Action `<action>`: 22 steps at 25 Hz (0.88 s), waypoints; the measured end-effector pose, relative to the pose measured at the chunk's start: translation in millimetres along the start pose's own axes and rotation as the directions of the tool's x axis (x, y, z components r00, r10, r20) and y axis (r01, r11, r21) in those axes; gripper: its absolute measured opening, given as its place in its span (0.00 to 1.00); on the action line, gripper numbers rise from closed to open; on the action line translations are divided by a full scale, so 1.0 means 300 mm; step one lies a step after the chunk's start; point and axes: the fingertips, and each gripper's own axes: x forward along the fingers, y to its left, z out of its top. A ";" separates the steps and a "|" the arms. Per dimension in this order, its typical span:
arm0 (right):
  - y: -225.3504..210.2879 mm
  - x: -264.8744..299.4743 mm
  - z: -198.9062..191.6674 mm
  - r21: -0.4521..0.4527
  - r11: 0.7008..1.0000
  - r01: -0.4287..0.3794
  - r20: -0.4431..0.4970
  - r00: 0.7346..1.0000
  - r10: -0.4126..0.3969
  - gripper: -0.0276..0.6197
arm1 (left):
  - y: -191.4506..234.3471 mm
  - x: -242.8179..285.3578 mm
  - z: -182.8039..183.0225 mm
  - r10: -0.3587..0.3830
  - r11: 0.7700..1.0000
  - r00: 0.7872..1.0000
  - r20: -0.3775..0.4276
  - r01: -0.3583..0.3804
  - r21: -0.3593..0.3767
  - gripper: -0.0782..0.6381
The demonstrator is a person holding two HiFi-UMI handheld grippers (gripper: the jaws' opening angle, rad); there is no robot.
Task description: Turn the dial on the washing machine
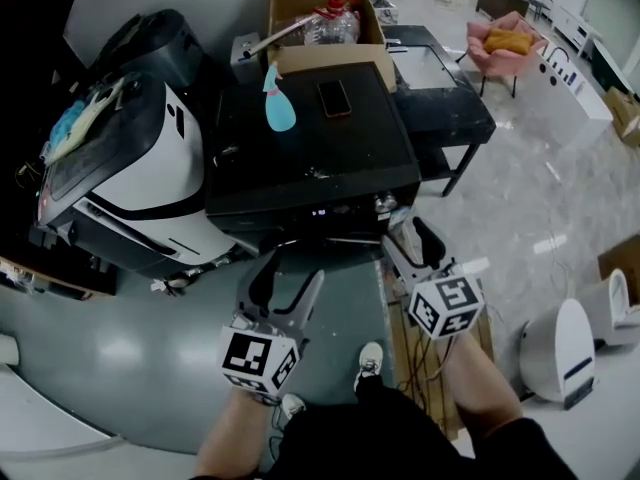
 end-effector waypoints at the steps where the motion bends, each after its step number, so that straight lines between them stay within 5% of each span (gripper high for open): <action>1: -0.019 0.011 -0.005 0.001 1.000 -0.004 -0.006 1.000 0.004 0.45 | -0.003 0.019 -0.002 0.006 1.000 1.000 -0.003 -0.006 0.000 0.47; 12: -0.163 0.150 -0.110 -0.031 0.998 -0.053 -0.068 0.996 0.050 0.45 | -0.005 0.190 -0.062 0.068 0.997 0.997 -0.035 -0.069 -0.027 0.47; 22: -0.237 0.261 -0.249 -0.071 0.997 -0.019 -0.121 0.993 0.011 0.45 | 0.021 0.291 -0.171 0.038 0.998 0.997 -0.073 -0.042 -0.054 0.47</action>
